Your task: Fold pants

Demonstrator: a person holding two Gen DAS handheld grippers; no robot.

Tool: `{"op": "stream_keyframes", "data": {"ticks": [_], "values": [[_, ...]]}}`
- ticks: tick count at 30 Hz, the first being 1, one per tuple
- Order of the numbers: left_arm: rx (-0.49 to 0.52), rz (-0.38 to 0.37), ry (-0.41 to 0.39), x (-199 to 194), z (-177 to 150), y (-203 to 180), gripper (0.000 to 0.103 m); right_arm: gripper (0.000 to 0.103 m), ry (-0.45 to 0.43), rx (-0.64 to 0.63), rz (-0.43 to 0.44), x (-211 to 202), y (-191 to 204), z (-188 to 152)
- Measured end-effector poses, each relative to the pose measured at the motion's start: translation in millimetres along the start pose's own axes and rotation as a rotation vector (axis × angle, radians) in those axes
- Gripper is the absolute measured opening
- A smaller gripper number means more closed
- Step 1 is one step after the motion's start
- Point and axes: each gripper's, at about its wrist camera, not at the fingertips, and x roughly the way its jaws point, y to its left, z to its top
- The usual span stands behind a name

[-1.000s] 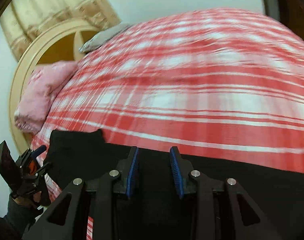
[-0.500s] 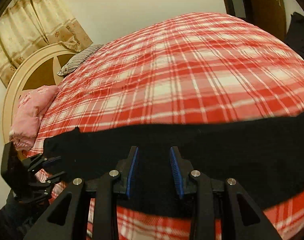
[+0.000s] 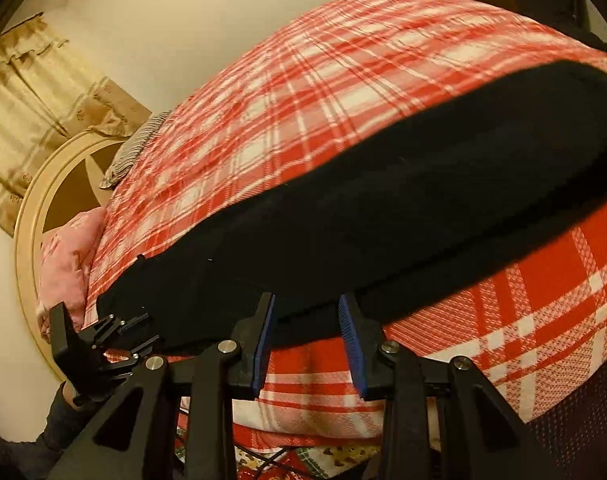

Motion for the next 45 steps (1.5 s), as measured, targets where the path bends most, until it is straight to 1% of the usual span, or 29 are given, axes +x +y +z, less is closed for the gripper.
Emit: {"op": "stream_keyframes", "data": {"ticks": [1,4,8,12,15,19,21,22,26,29,32,35,39,40,43,45], "values": [[0.000,-0.004,-0.001,0,0,0,0.039,0.034,0.003,0.008,-0.013,2,-2,0],[0.003,-0.007,0.002,1,0,-2,0.039,0.034,0.001,0.042,-0.002,3,-10,0],[0.007,-0.016,-0.006,-1,1,-4,0.039,0.034,-0.027,0.067,-0.006,-2,-13,2],[0.025,-0.018,-0.005,0,1,-8,0.039,0.034,-0.051,0.102,0.019,-2,-18,3],[0.017,-0.021,-0.001,3,2,-7,0.039,0.034,-0.073,0.121,0.042,0,-19,4],[0.028,-0.016,-0.002,3,3,-9,0.039,0.034,-0.089,0.111,0.031,4,-16,3],[0.039,-0.034,-0.009,-1,3,-13,0.039,0.034,-0.094,0.106,0.030,3,-15,3],[0.045,-0.039,-0.010,-1,3,-14,0.039,0.033,-0.097,0.109,0.033,3,-15,3],[0.045,-0.020,0.000,3,2,-13,0.042,0.023,-0.106,0.102,0.019,4,-15,2],[0.029,-0.028,-0.001,3,3,-10,0.042,0.020,-0.108,0.100,0.025,3,-14,1],[0.062,-0.034,0.000,2,3,-16,0.042,0.018,-0.111,0.085,0.026,3,-12,1],[0.084,-0.052,0.000,2,2,-22,0.042,0.017,-0.107,0.079,0.031,4,-10,0],[0.077,-0.039,0.005,5,4,-23,0.042,0.017,-0.106,0.071,0.023,6,-8,-1],[0.069,-0.046,0.006,6,5,-22,0.042,0.017,-0.106,0.068,0.025,5,-8,-1],[0.051,-0.062,0.003,5,10,-19,0.039,0.017,-0.114,0.058,0.031,4,-5,-1],[0.055,-0.060,0.010,7,12,-21,0.037,0.016,-0.118,0.057,0.039,4,-5,-1]]}}
